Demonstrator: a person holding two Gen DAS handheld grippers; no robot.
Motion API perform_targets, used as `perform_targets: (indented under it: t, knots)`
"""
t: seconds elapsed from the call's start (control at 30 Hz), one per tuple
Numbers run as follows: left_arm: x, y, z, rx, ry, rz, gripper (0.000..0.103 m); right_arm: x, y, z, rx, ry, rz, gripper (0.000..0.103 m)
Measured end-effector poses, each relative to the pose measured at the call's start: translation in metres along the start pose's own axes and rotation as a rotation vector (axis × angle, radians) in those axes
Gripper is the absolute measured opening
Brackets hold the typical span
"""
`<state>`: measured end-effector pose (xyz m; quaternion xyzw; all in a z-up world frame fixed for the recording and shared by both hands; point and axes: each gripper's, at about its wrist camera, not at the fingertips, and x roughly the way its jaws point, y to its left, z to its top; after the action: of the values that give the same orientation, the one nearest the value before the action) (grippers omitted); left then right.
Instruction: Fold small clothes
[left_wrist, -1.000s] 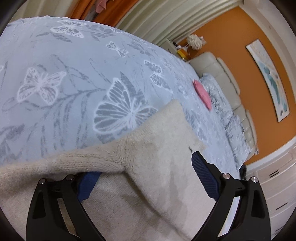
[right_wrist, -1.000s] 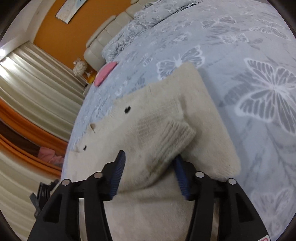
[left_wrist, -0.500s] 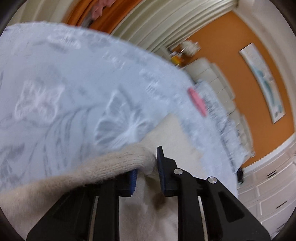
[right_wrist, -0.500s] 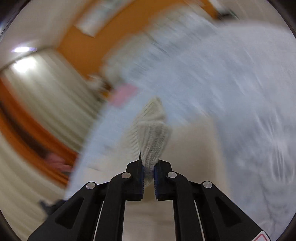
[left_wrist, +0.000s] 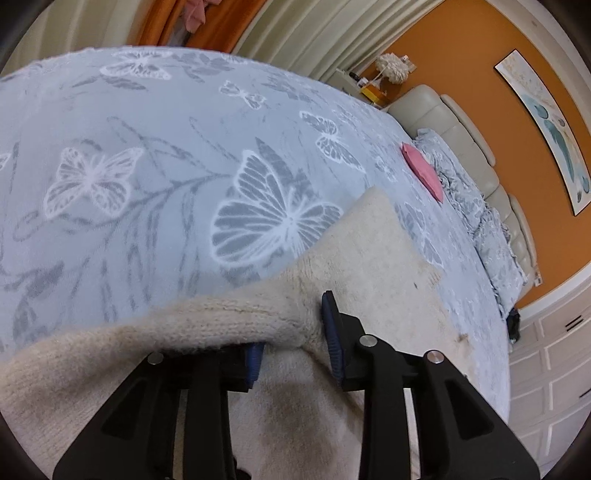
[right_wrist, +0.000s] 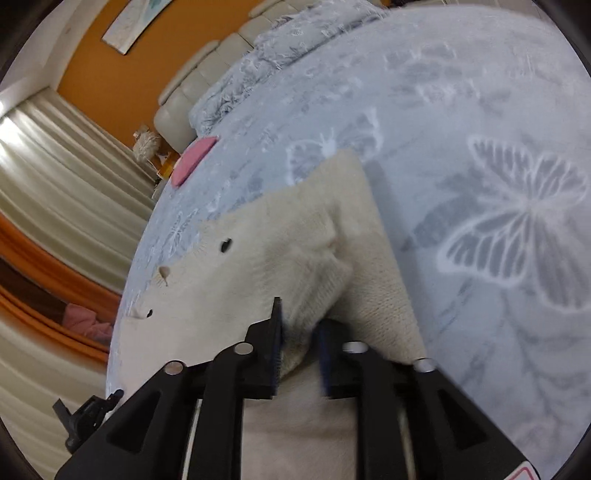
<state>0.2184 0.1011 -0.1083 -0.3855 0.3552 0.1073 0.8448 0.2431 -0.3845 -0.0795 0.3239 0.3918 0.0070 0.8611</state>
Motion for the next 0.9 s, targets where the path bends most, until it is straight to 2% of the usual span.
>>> perform_targets:
  t: [0.03, 0.07, 0.1, 0.2, 0.23, 0.3, 0.33, 0.4, 0.43, 0.47, 0.53, 0.6, 0.63, 0.67, 0.7, 0.73, 0.77, 0.8, 0.83, 0.87, 0.9]
  knots:
    - [-0.005, 0.002, 0.001, -0.009, 0.024, -0.016, 0.037, -0.011, 0.002, -0.005, -0.014, -0.011, -0.009, 0.036]
    - [-0.017, 0.006, 0.003, -0.027, 0.050, -0.032, 0.044, -0.025, 0.003, -0.010, -0.025, -0.010, -0.018, 0.052]
    - [-0.027, 0.010, 0.003, -0.038, 0.065, -0.027, 0.061, -0.034, 0.003, -0.015, -0.031, 0.007, -0.033, 0.059]
    - [-0.076, 0.037, 0.003, -0.002, 0.082, -0.029, 0.080, -0.073, -0.010, -0.047, -0.045, 0.098, -0.059, 0.060]
    - [-0.089, 0.047, 0.001, 0.025, 0.090, -0.003, 0.086, -0.090, -0.023, -0.067, -0.039, 0.166, -0.064, 0.061]
    - [-0.121, 0.083, -0.003, 0.100, 0.114, 0.108, 0.087, -0.103, -0.041, -0.101, -0.041, 0.282, -0.094, 0.062]
    - [-0.130, 0.096, -0.005, 0.113, 0.123, 0.143, 0.087, -0.113, -0.051, -0.115, -0.035, 0.326, -0.114, 0.062]
    - [-0.148, 0.132, -0.014, 0.095, 0.201, 0.189, 0.087, -0.135, -0.068, -0.150, 0.018, 0.416, -0.080, 0.063]
    - [-0.152, 0.147, -0.021, 0.062, 0.266, 0.173, 0.087, -0.143, -0.075, -0.166, 0.060, 0.470, -0.041, 0.063]
    - [-0.158, 0.155, -0.027, 0.050, 0.298, 0.119, 0.087, -0.146, -0.079, -0.172, 0.079, 0.488, -0.023, 0.063]
    - [-0.167, 0.152, -0.035, 0.096, 0.310, 0.091, 0.092, -0.150, -0.078, -0.181, 0.102, 0.518, 0.033, 0.066]
    - [-0.163, 0.147, -0.045, 0.095, 0.390, 0.033, 0.093, -0.143, -0.068, -0.185, 0.092, 0.545, 0.055, 0.074]
    - [-0.162, 0.145, -0.049, 0.078, 0.406, 0.031, 0.094, -0.138, -0.062, -0.189, 0.068, 0.555, 0.045, 0.078]
    - [-0.160, 0.140, -0.053, 0.075, 0.425, 0.020, 0.094, -0.137, -0.057, -0.191, 0.050, 0.553, 0.046, 0.086]
    - [-0.156, 0.135, -0.056, 0.083, 0.453, 0.000, 0.093, -0.130, -0.054, -0.183, 0.049, 0.552, 0.048, 0.087]
    - [-0.152, 0.133, -0.059, 0.088, 0.469, -0.005, 0.092, -0.127, -0.051, -0.184, 0.057, 0.546, 0.045, 0.087]
    - [-0.149, 0.130, -0.060, 0.082, 0.455, 0.021, 0.091, -0.126, -0.047, -0.184, 0.056, 0.540, 0.040, 0.081]
    - [-0.148, 0.128, -0.059, 0.078, 0.447, 0.035, 0.080, -0.126, -0.045, -0.184, 0.047, 0.532, 0.036, 0.052]
    - [-0.149, 0.125, -0.061, 0.082, 0.442, 0.036, 0.038, -0.122, -0.042, -0.186, 0.035, 0.536, 0.034, 0.022]
    - [-0.146, 0.125, -0.062, 0.069, 0.469, 0.034, 0.018, -0.121, -0.043, -0.184, 0.047, 0.542, 0.020, 0.011]
    - [-0.142, 0.128, -0.063, 0.020, 0.493, 0.032, 0.012, -0.123, -0.043, -0.181, 0.062, 0.509, -0.001, 0.011]
